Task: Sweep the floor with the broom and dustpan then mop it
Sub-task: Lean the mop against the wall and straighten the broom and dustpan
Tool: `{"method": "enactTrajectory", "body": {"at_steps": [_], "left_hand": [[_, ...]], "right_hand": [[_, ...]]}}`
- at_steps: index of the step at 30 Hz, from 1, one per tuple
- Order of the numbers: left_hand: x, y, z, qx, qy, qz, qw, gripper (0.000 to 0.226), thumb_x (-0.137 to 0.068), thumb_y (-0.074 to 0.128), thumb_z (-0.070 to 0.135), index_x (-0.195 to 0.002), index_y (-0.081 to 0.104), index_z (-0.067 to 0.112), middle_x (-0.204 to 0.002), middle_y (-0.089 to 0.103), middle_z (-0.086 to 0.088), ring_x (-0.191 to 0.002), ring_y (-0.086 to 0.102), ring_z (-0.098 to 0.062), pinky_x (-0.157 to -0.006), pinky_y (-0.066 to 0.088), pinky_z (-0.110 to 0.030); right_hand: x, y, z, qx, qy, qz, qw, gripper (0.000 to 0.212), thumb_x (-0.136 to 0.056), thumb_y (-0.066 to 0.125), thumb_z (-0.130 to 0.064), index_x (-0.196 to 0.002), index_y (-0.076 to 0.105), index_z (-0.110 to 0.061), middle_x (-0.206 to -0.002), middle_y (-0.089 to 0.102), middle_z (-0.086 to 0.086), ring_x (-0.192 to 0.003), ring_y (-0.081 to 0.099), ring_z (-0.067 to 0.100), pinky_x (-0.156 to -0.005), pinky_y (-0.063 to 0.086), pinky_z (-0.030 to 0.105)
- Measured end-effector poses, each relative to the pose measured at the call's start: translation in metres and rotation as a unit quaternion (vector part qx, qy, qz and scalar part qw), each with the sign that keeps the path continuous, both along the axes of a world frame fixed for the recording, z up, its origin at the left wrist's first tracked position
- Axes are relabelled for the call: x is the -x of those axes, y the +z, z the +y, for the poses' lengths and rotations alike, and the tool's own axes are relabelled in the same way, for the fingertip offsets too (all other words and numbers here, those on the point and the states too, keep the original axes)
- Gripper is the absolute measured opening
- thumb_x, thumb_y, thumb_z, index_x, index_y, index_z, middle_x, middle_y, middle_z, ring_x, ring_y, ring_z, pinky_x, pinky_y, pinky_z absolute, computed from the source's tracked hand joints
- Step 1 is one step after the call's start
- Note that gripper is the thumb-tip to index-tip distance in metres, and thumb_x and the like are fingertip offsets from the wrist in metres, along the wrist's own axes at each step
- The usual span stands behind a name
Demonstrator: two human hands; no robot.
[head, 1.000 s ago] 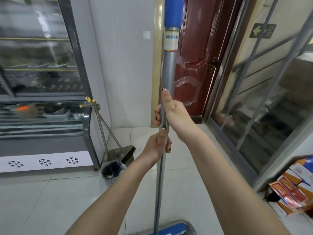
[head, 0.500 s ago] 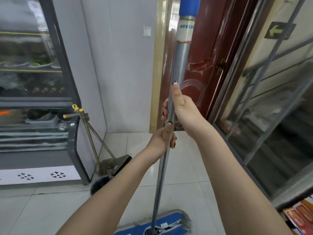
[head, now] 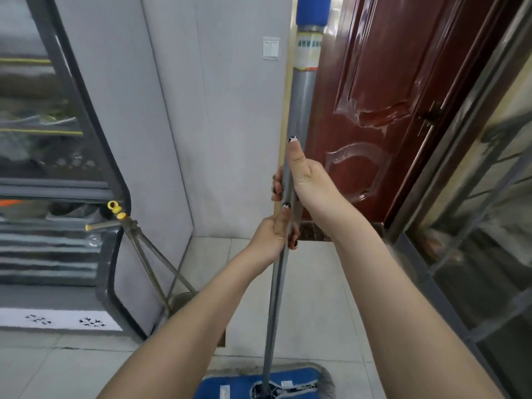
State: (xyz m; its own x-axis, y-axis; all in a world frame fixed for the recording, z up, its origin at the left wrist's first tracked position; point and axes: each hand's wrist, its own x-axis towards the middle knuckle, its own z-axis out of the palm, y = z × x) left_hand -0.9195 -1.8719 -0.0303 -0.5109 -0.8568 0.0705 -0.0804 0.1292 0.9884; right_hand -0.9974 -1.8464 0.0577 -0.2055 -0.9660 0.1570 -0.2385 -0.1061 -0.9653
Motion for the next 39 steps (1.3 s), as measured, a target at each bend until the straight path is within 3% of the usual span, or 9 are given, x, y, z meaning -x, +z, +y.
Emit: {"method": "enactTrajectory", "body": {"at_steps": [5,12,15,19,24,28,32,39], "left_hand": [[0.024,0.007,-0.063,0.012,0.001,-0.004,1.000,0.066,-0.090,0.014,0.055,-0.059,0.047,0.007,-0.058,0.052,-0.008,-0.053,0.051,-0.015,-0.065,0.044,-0.022],[0.050,-0.008,-0.174,0.010,-0.016,0.006,1.000,0.074,-0.062,0.016,0.079,-0.057,0.048,0.013,-0.055,0.053,-0.004,-0.052,0.051,-0.013,-0.064,0.043,-0.024],[0.060,-0.011,-0.230,-0.005,-0.017,0.011,1.000,0.073,-0.064,0.016,0.080,-0.056,0.048,0.014,-0.056,0.054,-0.004,-0.052,0.052,-0.013,-0.066,0.044,-0.026],[0.078,-0.005,-0.303,-0.033,-0.006,0.026,0.999,0.070,-0.075,0.020,0.076,-0.055,0.050,0.016,-0.052,0.055,-0.002,-0.053,0.052,-0.018,-0.071,0.047,-0.035],[0.091,0.007,-0.365,-0.008,-0.012,0.041,0.999,0.071,-0.065,0.020,0.080,-0.052,0.049,0.016,-0.044,0.053,0.003,-0.045,0.051,-0.011,-0.066,0.046,-0.030],[0.104,0.016,-0.413,0.001,-0.006,0.040,0.999,0.070,-0.072,0.017,0.074,-0.055,0.047,0.013,-0.051,0.052,-0.001,-0.044,0.050,-0.009,-0.060,0.047,-0.022],[0.119,0.012,-0.469,0.021,0.008,0.028,0.999,0.071,-0.065,0.016,0.076,-0.056,0.045,0.012,-0.053,0.050,-0.004,-0.042,0.050,-0.006,-0.051,0.045,-0.011],[0.140,-0.001,-0.576,0.019,0.062,0.004,0.998,0.074,-0.068,0.015,0.076,-0.052,0.047,0.011,-0.049,0.053,-0.002,-0.044,0.053,-0.008,-0.051,0.046,-0.011]], "right_hand": [[0.025,0.006,-0.069,0.000,0.014,-0.005,1.000,0.062,-0.089,0.030,-0.067,-0.068,0.053,-0.013,-0.053,0.060,-0.004,-0.056,0.063,0.011,-0.060,0.051,0.025],[0.048,-0.001,-0.178,0.019,-0.005,-0.005,1.000,0.062,-0.090,0.033,-0.066,-0.063,0.052,-0.013,-0.050,0.057,-0.003,-0.050,0.060,0.011,-0.061,0.053,0.029],[0.053,0.000,-0.231,0.014,-0.020,-0.002,1.000,0.062,-0.090,0.033,-0.064,-0.064,0.052,-0.012,-0.050,0.056,-0.001,-0.049,0.058,0.011,-0.057,0.051,0.026],[0.066,0.009,-0.296,0.030,-0.024,0.008,0.999,0.063,-0.089,0.032,-0.066,-0.064,0.052,-0.011,-0.051,0.056,-0.001,-0.051,0.059,0.014,-0.064,0.052,0.033],[0.081,0.020,-0.359,0.041,-0.018,0.015,0.999,0.063,-0.091,0.032,-0.065,-0.065,0.052,-0.012,-0.053,0.058,0.000,-0.051,0.061,0.015,-0.058,0.051,0.028],[0.096,0.026,-0.409,0.050,-0.006,0.011,0.999,0.063,-0.091,0.031,-0.065,-0.064,0.052,-0.012,-0.052,0.058,-0.001,-0.051,0.061,0.014,-0.058,0.052,0.027],[0.115,0.022,-0.471,0.048,0.012,-0.002,0.999,0.062,-0.090,0.032,-0.065,-0.063,0.051,-0.013,-0.048,0.057,-0.003,-0.048,0.060,0.013,-0.052,0.049,0.021],[0.143,0.009,-0.584,0.025,0.079,-0.026,0.996,0.059,-0.092,0.035,-0.061,-0.064,0.051,-0.012,-0.048,0.057,-0.005,-0.048,0.061,0.012,-0.055,0.053,0.020]]}}
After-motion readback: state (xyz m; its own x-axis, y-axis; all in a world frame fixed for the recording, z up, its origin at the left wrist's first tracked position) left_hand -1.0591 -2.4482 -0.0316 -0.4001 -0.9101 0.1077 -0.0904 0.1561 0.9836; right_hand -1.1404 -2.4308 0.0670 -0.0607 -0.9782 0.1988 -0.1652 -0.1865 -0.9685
